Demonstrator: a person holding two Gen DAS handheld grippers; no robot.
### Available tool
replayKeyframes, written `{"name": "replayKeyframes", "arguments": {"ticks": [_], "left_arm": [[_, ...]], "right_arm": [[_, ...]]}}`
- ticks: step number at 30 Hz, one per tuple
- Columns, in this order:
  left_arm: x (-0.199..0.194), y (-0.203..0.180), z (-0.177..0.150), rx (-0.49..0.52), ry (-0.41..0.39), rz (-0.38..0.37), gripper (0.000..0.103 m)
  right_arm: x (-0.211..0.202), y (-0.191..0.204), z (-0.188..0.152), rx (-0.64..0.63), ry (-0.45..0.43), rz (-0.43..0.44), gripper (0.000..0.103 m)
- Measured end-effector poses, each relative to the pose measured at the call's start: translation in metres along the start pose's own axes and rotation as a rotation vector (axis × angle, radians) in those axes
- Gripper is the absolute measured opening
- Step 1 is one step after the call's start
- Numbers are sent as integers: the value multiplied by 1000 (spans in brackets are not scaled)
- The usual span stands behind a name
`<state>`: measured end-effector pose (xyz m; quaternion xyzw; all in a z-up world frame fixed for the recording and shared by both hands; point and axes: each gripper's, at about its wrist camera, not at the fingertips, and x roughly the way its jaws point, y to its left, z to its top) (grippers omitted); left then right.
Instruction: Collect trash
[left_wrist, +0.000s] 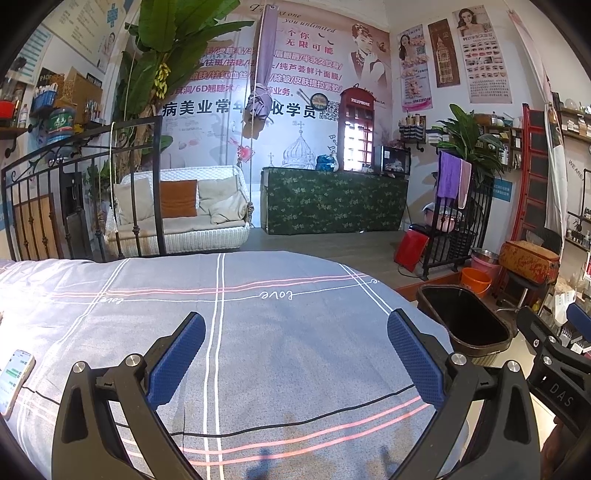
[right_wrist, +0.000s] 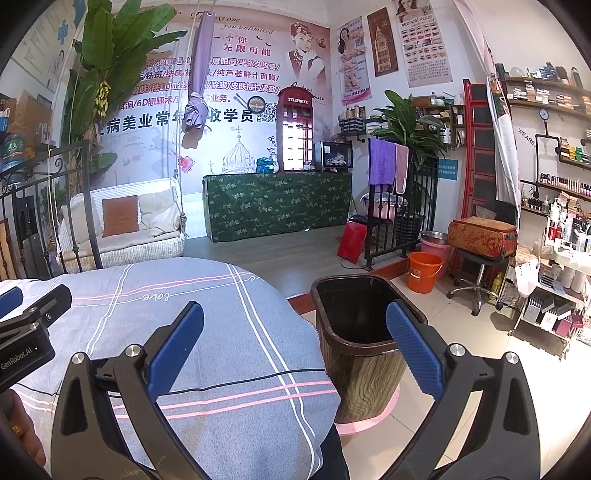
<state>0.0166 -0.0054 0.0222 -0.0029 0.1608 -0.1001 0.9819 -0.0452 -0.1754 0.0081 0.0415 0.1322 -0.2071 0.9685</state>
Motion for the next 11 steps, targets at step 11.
{"name": "replayKeyframes", "arguments": {"ticks": [11], "left_arm": [[2, 4, -2, -13, 13, 3, 98]], "right_arm": [[3, 0, 1, -1, 10, 2, 98]]}}
